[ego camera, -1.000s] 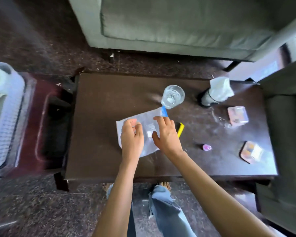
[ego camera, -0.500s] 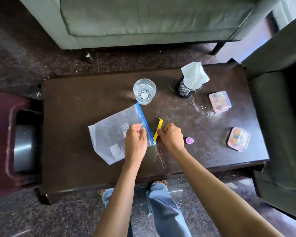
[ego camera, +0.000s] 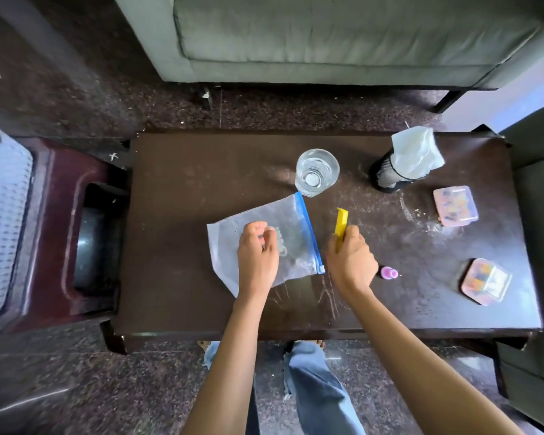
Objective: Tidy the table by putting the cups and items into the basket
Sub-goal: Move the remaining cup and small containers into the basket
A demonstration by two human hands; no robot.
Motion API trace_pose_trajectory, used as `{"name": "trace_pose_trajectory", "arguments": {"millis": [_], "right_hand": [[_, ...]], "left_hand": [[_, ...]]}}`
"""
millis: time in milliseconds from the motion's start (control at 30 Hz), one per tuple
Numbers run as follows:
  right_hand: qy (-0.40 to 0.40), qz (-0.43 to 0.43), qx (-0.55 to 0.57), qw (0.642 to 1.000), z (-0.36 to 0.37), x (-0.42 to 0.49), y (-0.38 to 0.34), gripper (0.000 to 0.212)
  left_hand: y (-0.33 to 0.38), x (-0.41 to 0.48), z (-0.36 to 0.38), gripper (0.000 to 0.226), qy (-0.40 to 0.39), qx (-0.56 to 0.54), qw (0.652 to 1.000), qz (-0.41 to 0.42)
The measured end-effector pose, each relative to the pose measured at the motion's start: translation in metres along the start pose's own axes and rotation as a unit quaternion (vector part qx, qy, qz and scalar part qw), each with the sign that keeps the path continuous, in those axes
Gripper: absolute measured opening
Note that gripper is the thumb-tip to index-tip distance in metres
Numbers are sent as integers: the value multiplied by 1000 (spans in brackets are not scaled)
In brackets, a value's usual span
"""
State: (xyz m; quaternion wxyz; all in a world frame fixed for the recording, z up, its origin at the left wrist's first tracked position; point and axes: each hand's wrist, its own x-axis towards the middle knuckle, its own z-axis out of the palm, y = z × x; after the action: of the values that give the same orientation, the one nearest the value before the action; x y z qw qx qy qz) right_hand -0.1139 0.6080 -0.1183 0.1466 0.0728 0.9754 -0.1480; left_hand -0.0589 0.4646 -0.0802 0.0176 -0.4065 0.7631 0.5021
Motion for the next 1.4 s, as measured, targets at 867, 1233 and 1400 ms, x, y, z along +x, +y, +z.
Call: {"name": "trace_pose_trajectory", "arguments": {"millis": [867, 1233, 1400], "right_hand": [[-125, -773, -166, 599, 55, -92, -527, 23], [-217, -767, -326, 508, 106, -127, -562, 31], [-248, -736, -352, 523, 114, -128, -559, 31]], "left_hand": [[-85, 84, -297, 12, 382, -200, 895, -113], [-106, 107, -293, 23, 287, -188, 928, -147], [-106, 113, -292, 22, 275, -174, 935, -139]]}}
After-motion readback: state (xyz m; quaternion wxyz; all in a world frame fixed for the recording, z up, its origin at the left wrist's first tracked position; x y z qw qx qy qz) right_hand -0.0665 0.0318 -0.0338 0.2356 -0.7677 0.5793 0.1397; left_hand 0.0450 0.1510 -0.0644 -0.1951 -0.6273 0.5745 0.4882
